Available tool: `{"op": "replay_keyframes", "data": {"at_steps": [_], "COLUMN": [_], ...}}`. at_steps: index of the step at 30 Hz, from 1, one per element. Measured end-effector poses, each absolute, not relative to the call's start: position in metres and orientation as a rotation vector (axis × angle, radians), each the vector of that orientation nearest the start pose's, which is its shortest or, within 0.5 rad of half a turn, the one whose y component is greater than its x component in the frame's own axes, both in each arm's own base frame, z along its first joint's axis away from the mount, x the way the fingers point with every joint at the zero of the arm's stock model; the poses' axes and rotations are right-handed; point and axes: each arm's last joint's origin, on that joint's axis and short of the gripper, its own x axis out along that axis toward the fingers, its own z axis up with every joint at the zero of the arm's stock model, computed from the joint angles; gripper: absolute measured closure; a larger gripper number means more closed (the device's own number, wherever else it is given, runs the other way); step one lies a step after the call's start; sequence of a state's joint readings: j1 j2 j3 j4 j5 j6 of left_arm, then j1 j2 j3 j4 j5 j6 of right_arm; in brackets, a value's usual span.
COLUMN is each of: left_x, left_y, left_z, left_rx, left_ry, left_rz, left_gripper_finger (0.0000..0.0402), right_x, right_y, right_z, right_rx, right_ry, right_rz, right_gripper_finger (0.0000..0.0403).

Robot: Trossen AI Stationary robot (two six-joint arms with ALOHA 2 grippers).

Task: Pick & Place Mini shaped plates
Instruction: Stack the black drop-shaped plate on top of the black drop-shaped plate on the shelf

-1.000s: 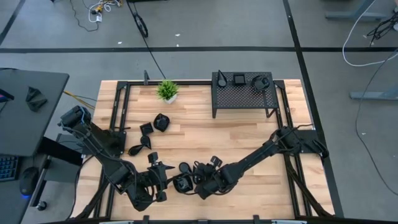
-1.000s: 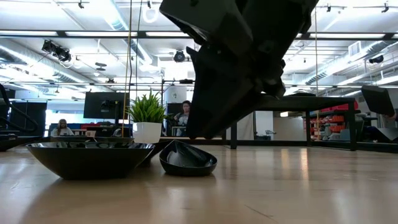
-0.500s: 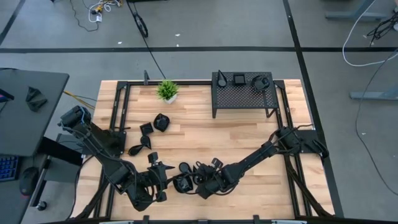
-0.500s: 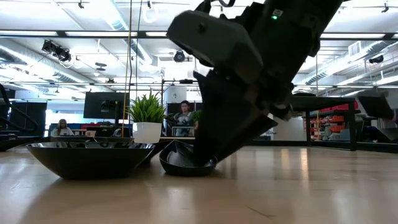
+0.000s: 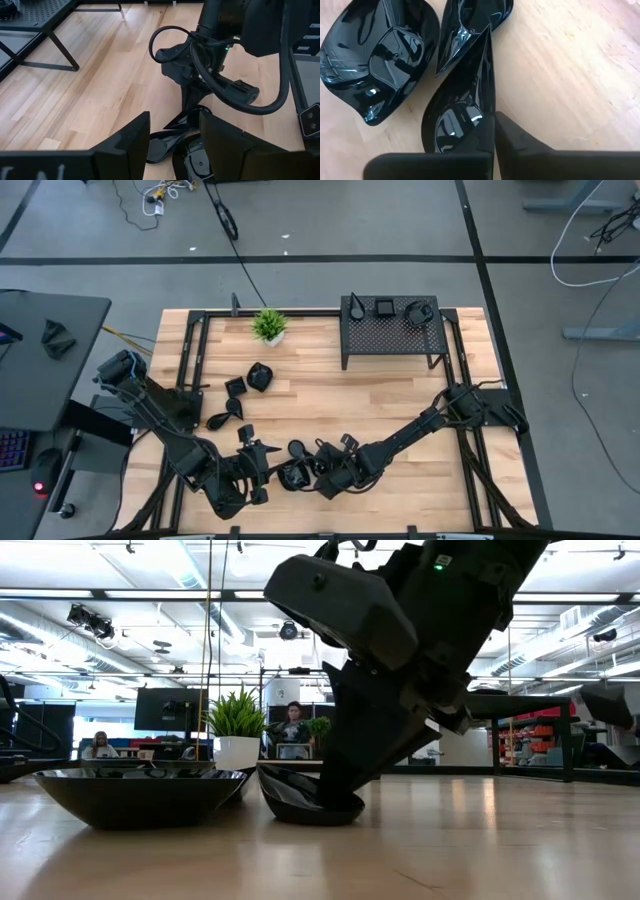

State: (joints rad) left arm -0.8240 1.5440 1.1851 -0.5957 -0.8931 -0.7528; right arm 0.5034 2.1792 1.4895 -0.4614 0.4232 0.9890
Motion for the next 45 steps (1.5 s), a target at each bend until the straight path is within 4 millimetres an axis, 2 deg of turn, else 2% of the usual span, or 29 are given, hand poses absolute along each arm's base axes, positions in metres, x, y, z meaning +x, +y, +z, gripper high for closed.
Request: {"op": "replay_keyframes", "data": {"at_steps": [10,13,17,22,26,30,35,39,45], "left_x": [0.229,0.229,0.229,0.229,0.229,0.229,0.229,0.229,0.229], "left_y": [-0.214,-0.214,-0.214,-0.214,-0.214,-0.214,-0.214,-0.214,-0.214], "left_z": [0.267,0.267,0.267,0.267,0.267,0.267,0.267,0.267,0.267], "left_rx": [-0.005,-0.003,-0.001,0.002,0.001,0.0,0.0,0.0,0.0], "left_ry": [0.545,0.545,0.546,0.547,0.546,0.545,0.543,0.543,0.543], "left_rz": [0.282,0.282,0.282,0.282,0.282,0.282,0.284,0.284,0.283], "left_gripper_finger": [0.0225,0.0225,0.0225,0.0225,0.0225,0.0225,0.0225,0.0225,0.0225], "right_x": [0.386,0.383,0.374,0.358,0.346,0.335,0.328,0.322,0.307], "right_y": [0.199,0.196,0.191,0.176,0.154,0.117,0.047,-0.014,-0.099], "right_z": [0.125,0.134,0.158,0.204,0.247,0.285,0.317,0.329,0.331], "right_rx": [0.416,0.42,0.435,0.455,0.445,0.448,0.435,0.419,0.405], "right_ry": [0.936,0.927,0.895,0.834,0.748,0.71,0.692,0.708,0.783], "right_rz": [-0.46,-0.493,-0.55,-0.611,-0.646,-0.677,-0.75,-0.813,-0.865], "right_gripper_finger": [0.0399,0.0399,0.0399,0.04,0.04,0.04,0.04,0.04,0.0399]}}
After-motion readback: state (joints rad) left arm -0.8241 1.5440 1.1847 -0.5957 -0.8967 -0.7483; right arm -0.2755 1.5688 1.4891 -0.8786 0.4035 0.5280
